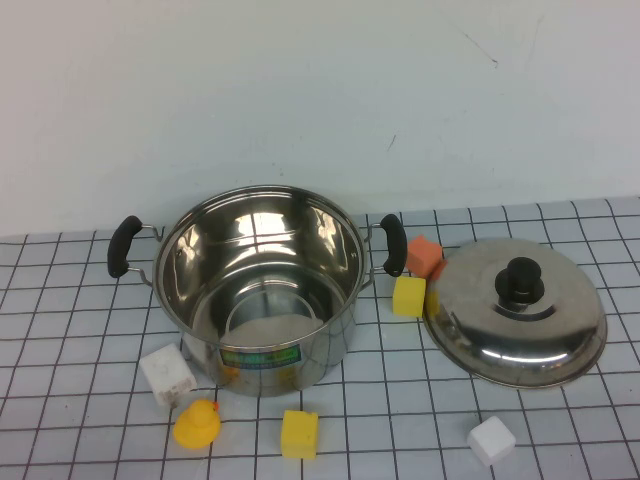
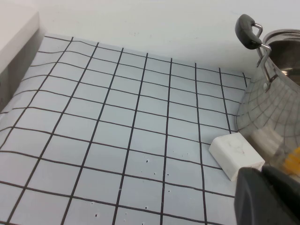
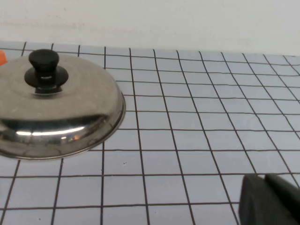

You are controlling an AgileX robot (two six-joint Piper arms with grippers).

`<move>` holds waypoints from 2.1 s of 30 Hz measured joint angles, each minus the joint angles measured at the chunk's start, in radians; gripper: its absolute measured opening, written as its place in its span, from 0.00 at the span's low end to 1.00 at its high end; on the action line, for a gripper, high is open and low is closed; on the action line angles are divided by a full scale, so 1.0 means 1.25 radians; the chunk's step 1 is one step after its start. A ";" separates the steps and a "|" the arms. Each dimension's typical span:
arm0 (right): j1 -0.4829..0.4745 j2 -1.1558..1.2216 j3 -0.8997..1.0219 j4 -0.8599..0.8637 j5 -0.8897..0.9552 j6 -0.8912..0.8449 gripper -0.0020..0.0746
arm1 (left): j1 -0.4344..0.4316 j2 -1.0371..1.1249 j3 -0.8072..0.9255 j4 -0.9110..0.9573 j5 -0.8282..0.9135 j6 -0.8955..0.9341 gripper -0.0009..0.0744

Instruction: Cover the pot

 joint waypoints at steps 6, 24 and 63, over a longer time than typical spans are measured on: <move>0.000 0.000 0.000 0.000 0.000 0.000 0.02 | 0.000 0.000 0.000 0.000 0.000 0.000 0.01; 0.000 0.000 0.000 0.000 0.000 0.000 0.02 | 0.000 0.000 0.000 0.000 0.000 0.000 0.01; 0.000 0.000 0.007 0.563 -0.154 -0.085 0.02 | 0.000 0.000 0.000 0.000 0.000 0.000 0.01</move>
